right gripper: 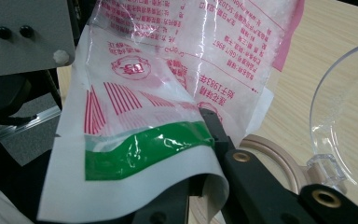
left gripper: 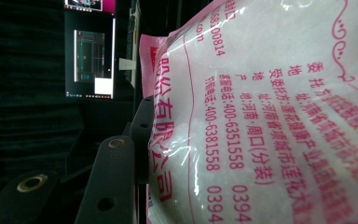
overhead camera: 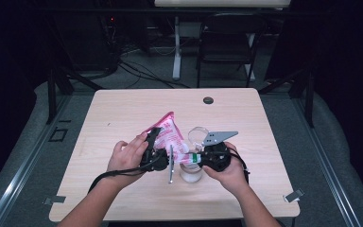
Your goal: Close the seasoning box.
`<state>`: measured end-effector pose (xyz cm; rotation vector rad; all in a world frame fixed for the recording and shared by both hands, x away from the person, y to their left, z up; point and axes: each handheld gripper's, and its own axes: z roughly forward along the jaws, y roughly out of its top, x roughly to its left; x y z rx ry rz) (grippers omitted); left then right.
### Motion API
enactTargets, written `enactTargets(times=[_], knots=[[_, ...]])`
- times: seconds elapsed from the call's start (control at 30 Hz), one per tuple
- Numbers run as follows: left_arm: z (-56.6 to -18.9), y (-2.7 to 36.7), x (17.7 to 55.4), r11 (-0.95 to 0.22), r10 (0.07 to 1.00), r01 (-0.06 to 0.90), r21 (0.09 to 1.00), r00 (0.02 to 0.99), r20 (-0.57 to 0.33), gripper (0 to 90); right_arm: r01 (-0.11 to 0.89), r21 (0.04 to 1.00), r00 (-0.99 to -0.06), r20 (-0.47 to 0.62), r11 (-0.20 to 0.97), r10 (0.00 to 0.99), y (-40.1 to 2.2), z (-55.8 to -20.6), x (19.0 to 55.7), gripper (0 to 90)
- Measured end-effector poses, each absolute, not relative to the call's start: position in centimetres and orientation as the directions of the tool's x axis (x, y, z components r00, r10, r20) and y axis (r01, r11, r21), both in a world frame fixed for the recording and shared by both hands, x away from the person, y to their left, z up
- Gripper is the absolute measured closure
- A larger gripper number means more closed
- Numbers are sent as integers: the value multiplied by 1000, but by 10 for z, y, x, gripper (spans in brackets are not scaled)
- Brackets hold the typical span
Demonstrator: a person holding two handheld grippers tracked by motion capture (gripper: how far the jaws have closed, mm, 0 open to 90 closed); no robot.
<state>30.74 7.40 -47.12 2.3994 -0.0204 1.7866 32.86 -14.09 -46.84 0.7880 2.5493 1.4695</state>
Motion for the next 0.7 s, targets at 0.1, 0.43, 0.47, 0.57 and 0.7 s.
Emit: enactTargets(times=[0.1, 0.43, 0.47, 0.57, 0.7], knots=[[-471, 74, 307, -990, 74, -98, 106, 291, 954, 601, 384, 830, -863, 168, 404, 476, -141, -468, 329, 900], [-470, 74, 306, -990, 65, -103, 98, 282, 957, 601, 383, 831, -864, 167, 404, 475, -141, -469, 329, 900], [-470, 74, 306, -990, 66, -103, 98, 281, 958, 601, 383, 830, -864, 168, 404, 475, -141, -469, 329, 900], [-470, 73, 305, -990, 62, -105, 94, 275, 959, 602, 384, 830, -863, 168, 404, 476, -141, -469, 329, 900], [-470, 73, 305, -990, 52, -111, 84, 268, 962, 602, 385, 830, -862, 168, 402, 478, -141, -469, 329, 900]])
